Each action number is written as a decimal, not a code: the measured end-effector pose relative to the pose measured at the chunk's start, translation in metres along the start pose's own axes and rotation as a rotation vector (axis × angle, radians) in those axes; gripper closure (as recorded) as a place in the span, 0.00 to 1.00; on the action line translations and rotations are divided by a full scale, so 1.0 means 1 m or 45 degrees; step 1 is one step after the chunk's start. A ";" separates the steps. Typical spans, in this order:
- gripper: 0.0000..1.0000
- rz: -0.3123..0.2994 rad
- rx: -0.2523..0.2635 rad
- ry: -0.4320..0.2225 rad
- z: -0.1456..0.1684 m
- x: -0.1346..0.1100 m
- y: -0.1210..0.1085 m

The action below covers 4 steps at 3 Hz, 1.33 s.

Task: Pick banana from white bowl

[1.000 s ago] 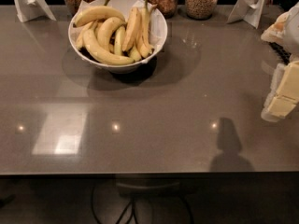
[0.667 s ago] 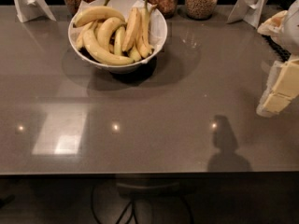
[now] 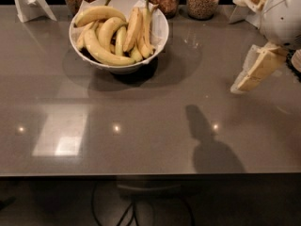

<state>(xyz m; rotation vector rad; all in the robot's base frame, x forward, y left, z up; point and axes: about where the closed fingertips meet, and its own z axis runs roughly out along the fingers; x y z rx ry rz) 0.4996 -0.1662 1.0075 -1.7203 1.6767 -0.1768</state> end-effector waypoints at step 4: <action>0.00 -0.420 0.132 -0.185 0.017 -0.044 -0.035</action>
Offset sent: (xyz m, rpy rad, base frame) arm 0.0207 0.0306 0.0131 0.0328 -0.0819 0.1403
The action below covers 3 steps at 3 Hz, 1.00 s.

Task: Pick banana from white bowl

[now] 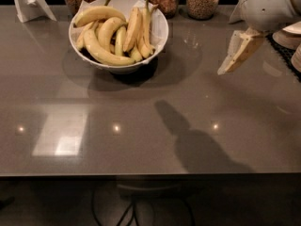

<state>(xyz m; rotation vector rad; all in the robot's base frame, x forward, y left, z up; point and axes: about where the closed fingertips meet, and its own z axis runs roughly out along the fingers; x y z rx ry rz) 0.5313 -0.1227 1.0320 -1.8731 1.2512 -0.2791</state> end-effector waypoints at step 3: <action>0.00 -0.822 0.186 -0.155 0.098 -0.062 -0.066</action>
Offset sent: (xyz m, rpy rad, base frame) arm 0.0792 0.1322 0.0044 -0.3148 -0.6010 0.6019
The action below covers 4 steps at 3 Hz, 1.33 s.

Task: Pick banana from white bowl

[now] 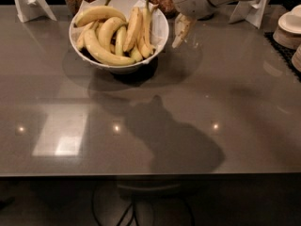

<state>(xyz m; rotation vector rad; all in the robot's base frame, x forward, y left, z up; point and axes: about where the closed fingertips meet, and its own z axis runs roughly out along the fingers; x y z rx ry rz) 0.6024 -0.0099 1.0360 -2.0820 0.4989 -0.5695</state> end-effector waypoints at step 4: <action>0.00 -0.270 -0.024 0.021 0.022 0.012 -0.004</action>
Offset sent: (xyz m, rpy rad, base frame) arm -0.0007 0.0019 0.0008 -0.0338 -0.0389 0.0291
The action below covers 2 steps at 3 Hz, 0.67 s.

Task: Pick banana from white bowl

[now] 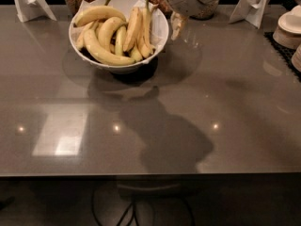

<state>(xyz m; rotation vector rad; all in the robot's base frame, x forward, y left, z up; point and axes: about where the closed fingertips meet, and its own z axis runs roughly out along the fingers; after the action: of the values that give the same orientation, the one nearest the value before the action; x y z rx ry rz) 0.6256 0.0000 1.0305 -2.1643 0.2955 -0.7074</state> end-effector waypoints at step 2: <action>0.08 -0.234 -0.035 -0.003 0.053 0.029 0.003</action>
Offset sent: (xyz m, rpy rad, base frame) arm 0.0902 0.0291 -0.0282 -0.1820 -0.1513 0.1261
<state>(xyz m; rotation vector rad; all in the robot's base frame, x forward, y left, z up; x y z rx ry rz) 0.6801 0.0192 1.0129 -2.2375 0.1062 -0.8071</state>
